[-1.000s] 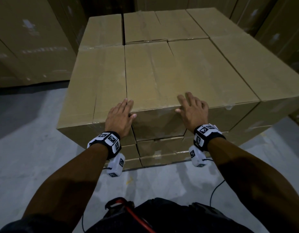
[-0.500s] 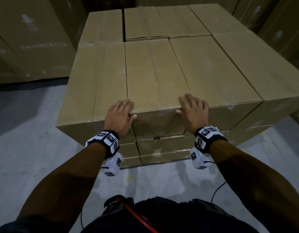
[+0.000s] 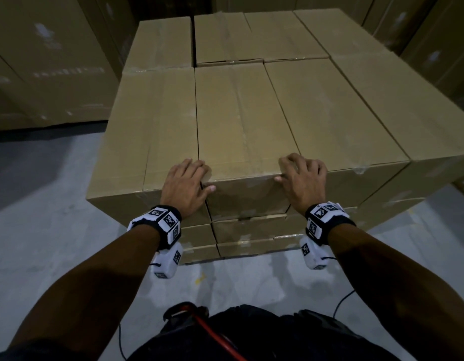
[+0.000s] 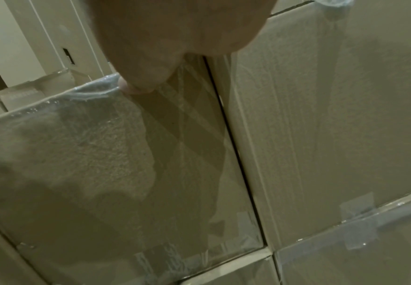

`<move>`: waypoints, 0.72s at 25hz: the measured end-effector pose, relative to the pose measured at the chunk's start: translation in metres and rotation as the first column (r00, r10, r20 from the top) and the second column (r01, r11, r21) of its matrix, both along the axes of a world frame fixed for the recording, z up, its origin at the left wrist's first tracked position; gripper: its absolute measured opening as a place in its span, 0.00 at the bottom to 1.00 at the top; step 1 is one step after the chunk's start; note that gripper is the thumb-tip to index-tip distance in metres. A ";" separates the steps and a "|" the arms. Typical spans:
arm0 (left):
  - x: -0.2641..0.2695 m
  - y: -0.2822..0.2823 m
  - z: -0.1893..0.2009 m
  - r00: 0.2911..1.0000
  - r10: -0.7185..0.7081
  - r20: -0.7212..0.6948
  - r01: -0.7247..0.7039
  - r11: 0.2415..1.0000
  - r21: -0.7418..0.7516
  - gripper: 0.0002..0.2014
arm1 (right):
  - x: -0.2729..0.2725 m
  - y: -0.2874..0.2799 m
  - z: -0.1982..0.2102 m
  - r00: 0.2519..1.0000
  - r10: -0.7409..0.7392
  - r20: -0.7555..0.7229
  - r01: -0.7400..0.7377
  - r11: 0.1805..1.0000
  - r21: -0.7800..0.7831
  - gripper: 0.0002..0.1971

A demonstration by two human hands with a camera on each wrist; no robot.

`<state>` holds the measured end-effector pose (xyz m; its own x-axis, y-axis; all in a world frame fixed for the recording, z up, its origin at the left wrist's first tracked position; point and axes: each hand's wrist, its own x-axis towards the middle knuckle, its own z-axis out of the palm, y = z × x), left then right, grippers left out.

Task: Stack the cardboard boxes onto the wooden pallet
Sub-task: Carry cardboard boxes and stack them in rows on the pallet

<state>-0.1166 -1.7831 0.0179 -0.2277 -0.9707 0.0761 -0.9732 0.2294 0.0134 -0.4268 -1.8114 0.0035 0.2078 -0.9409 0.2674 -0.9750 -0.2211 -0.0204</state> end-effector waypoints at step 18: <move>0.001 -0.006 0.004 0.986 -0.016 0.163 -0.003 0.993 0.116 0.40 | -0.002 -0.001 -0.003 0.996 -0.019 -0.090 0.030 0.992 0.120 0.33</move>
